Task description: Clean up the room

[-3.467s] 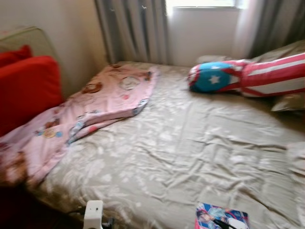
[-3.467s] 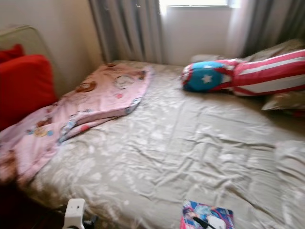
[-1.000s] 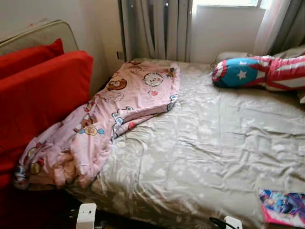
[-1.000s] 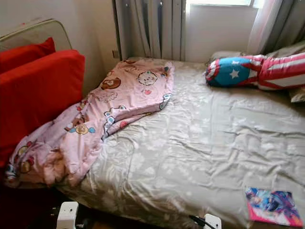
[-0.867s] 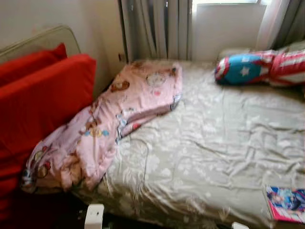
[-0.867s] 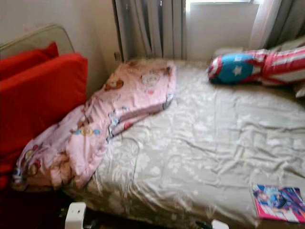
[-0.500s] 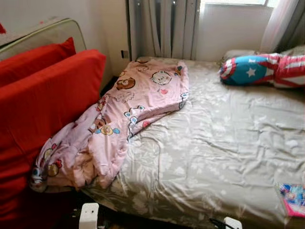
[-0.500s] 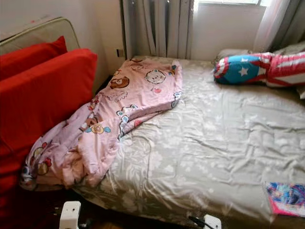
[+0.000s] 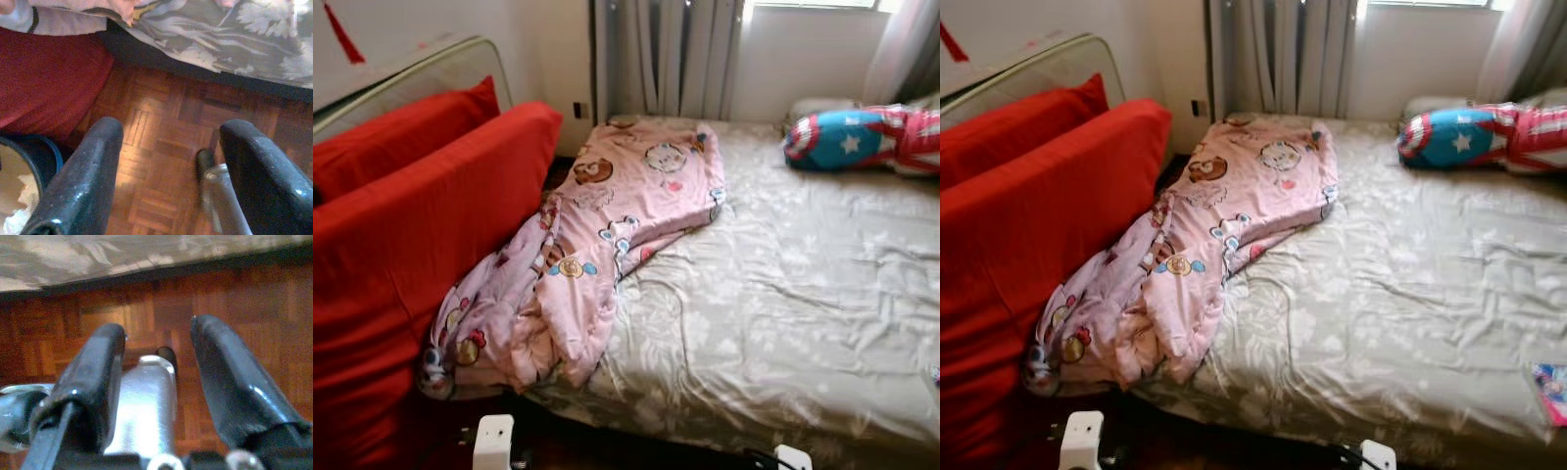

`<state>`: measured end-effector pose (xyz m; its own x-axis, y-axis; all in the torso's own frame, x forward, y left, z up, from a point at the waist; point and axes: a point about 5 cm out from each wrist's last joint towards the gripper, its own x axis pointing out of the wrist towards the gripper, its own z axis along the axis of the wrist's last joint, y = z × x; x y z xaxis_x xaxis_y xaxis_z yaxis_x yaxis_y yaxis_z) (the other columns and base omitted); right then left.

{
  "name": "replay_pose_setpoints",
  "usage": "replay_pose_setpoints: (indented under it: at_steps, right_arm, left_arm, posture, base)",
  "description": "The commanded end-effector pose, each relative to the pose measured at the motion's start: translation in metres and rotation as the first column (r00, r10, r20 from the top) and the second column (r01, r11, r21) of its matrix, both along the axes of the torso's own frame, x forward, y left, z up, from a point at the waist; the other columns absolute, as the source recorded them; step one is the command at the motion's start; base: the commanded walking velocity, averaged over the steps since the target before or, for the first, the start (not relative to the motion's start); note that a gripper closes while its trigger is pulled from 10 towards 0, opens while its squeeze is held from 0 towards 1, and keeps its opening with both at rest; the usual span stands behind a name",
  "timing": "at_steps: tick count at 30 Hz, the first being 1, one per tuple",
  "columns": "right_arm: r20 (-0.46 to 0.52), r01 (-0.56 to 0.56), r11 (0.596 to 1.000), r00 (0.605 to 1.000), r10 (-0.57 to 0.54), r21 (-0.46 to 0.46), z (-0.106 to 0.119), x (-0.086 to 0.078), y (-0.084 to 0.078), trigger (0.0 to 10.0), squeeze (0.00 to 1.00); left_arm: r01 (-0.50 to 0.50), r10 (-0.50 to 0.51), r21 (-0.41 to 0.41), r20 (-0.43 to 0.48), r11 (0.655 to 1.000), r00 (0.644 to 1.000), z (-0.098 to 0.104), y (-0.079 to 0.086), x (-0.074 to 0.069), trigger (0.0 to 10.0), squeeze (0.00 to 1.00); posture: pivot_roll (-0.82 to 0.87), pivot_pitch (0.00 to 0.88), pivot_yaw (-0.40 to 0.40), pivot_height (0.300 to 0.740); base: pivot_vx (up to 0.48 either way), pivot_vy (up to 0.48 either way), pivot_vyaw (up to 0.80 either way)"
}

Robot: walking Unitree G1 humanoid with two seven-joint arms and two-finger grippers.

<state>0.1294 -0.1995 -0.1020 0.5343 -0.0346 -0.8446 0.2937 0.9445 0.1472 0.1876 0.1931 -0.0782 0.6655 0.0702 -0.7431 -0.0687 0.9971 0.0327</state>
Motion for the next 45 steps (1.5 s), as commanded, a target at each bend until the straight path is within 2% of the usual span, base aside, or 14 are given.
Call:
replay_pose_setpoints:
  at_steps: [1,8,24,45]
  right_arm:
    - [0.019,-0.004,1.000,1.000,0.004,0.015,0.0012,0.0062,0.0070,10.0,0.00]
    - [0.016,-0.007,1.000,1.000,0.007,0.015,0.0010,0.0058,0.0071,10.0,0.00]
    - [0.016,-0.033,0.999,0.999,0.033,-0.006,0.0015,0.0067,0.0060,10.0,0.00]
    - [0.016,-0.040,0.999,0.999,0.040,-0.004,0.0017,0.0072,0.0060,10.0,0.00]
  left_arm:
    - [-0.005,0.006,0.033,-0.014,0.999,1.000,0.0001,0.0116,-0.0031,10.0,0.00]
    - [-0.007,0.007,0.034,-0.017,0.999,1.000,-0.0008,0.0126,-0.0054,10.0,0.00]
    - [-0.030,0.031,0.017,-0.009,0.999,0.999,-0.0004,0.0101,-0.0037,10.0,0.00]
    - [-0.032,0.032,0.013,-0.019,0.999,0.999,-0.0017,0.0121,-0.0069,10.0,0.00]
  posture:
    - [0.00,0.000,0.018,0.740]
    - [0.00,0.000,0.017,0.740]
    - [0.00,0.000,0.014,0.740]
    - [0.00,0.000,0.013,0.740]
  base:
    - [0.000,0.405,0.00]
    - [0.000,0.391,0.00]
    - [0.000,0.000,0.00]
    - [0.000,0.000,0.80]
